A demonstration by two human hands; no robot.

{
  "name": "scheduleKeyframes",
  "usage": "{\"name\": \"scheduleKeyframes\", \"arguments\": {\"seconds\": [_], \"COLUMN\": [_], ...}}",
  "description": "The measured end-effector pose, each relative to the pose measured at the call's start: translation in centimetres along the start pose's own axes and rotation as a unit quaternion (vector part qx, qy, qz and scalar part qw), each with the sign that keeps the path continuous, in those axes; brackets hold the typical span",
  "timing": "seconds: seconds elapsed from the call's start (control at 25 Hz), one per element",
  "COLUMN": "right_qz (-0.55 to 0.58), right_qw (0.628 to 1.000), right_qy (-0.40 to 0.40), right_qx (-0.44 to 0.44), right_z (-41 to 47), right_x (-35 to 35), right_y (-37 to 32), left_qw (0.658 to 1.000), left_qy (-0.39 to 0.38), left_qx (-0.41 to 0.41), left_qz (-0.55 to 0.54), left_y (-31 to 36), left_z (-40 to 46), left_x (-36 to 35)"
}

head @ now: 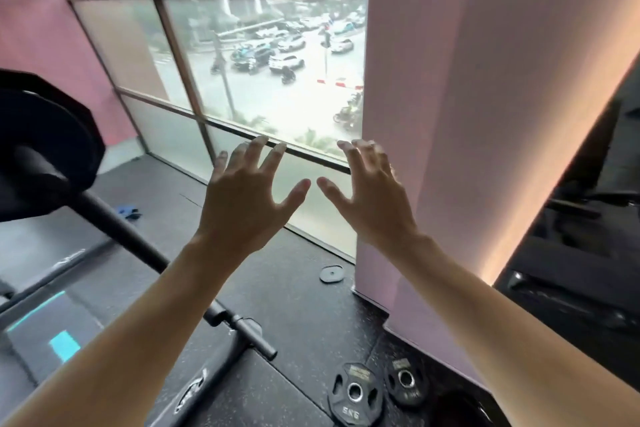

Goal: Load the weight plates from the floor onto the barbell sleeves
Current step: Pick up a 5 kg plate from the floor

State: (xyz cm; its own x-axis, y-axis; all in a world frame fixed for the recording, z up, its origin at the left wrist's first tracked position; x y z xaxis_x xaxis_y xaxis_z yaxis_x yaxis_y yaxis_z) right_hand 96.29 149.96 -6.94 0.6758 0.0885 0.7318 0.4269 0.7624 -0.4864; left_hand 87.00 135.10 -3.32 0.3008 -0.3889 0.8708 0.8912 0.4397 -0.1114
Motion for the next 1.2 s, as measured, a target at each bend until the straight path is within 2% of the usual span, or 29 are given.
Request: {"name": "scheduleKeyframes", "arguments": {"seconds": [0.28,0.52,0.72,0.84,1.08,1.2], "right_qz": [-0.057,-0.086,-0.078,-0.074,-0.081,-0.090], "right_qw": [0.992,0.971,0.947,0.935,0.911,0.896], "right_qy": [-0.048,-0.133,-0.214,-0.256,-0.326,-0.351], "right_qx": [-0.102,-0.180,-0.227,-0.235,-0.241,-0.256], "right_z": [1.4,1.0,-3.0,-6.1,-15.1,-20.3], "right_x": [-7.3,-20.2,-32.3,-39.6,-52.4,-58.4], "right_y": [9.7,18.7,26.0,31.0,40.4,44.8], "left_qw": [0.995,0.980,0.963,0.950,0.914,0.897], "left_qy": [-0.051,-0.136,-0.206,-0.242,-0.293,-0.328], "left_qx": [-0.020,-0.008,0.036,0.090,0.181,0.193], "left_qz": [-0.080,-0.148,-0.172,-0.174,-0.215,-0.224], "left_y": [0.6,0.4,1.8,2.8,5.9,7.5], "left_z": [4.3,3.6,-1.0,-4.9,-14.2,-19.5], "left_x": [-15.0,-31.4,-45.2,-54.1,-69.5,-76.5]}}
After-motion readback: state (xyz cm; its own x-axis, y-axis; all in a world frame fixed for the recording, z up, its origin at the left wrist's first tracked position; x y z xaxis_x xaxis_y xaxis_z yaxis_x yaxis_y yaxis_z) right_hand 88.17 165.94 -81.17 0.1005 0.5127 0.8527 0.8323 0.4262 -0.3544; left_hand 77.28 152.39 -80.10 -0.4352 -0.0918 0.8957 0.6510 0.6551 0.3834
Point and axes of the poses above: each hand's wrist, its own z-axis towards the middle knuckle, its own x-axis out of the back of the hand, y = z × x, the point moved 7 cm from there along z, towards the middle knuckle, and after that the axes turned 12 degrees about -x, right-handed, at the moved point
